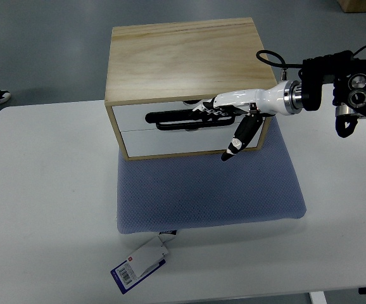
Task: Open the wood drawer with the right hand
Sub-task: 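Pull the upper drawer toward the robot with the right hand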
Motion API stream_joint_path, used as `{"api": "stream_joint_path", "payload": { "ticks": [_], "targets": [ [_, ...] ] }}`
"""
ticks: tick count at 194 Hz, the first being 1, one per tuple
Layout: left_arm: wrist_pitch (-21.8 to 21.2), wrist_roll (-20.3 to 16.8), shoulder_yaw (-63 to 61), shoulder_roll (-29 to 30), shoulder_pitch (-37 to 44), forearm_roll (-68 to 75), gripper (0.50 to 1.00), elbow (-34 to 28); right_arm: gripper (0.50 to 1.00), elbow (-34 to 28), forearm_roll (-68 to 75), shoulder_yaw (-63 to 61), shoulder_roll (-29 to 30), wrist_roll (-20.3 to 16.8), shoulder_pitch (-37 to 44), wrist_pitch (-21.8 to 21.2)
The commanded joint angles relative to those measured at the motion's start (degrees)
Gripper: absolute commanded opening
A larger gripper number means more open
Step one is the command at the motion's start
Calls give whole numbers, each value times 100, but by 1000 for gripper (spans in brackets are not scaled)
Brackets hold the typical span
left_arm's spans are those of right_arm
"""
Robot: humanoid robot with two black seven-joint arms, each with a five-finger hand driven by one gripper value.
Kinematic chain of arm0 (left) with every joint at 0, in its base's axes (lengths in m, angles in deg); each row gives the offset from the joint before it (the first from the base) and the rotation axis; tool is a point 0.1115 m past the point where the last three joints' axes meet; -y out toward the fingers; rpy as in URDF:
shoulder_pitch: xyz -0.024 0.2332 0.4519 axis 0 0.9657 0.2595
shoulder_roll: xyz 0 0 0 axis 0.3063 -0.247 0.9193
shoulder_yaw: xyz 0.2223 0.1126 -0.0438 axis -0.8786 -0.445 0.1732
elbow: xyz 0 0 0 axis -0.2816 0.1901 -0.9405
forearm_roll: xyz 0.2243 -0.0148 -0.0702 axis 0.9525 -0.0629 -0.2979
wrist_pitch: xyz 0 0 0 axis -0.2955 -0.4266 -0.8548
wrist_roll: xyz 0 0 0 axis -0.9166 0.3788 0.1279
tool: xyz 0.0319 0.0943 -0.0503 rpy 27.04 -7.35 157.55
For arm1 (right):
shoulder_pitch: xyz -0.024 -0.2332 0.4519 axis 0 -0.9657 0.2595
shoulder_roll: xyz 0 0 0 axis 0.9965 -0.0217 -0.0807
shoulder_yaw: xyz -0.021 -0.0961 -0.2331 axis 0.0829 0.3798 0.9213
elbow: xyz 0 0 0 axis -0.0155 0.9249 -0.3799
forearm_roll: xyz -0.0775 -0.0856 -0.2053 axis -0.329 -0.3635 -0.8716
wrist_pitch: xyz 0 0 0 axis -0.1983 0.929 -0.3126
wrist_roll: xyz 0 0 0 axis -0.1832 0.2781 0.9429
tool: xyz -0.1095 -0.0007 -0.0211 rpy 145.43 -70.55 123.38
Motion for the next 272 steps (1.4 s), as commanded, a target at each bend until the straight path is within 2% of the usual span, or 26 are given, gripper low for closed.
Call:
{"api": "stream_joint_path", "payload": {
  "ticks": [1, 137, 170, 238, 257, 258, 272],
  "targets": [
    [1, -6, 0, 0, 0, 0, 1000, 0, 950, -43, 6, 6, -8, 1, -10, 0],
    [1, 2, 0, 0, 0, 0, 1000, 0, 950, -518, 58, 358, -114, -8, -18, 0],
    [1, 2, 0, 0, 0, 0, 1000, 0, 950, -729, 102, 358, -307, -8, -27, 0],
    [1, 2, 0, 0, 0, 0, 1000, 0, 948, -755, 507, 367, -562, -17, 8, 0],
    [1, 2, 0, 0, 0, 0, 1000, 0, 948, -791, 524, 367, -580, -87, 8, 0],
    [1, 2, 0, 0, 0, 0, 1000, 0, 950, -817, 585, 367, -588, -253, 8, 0],
    [1, -6, 0, 0, 0, 0, 1000, 0, 950, -817, 753, 393, -641, -483, 8, 0]
  ]
}}
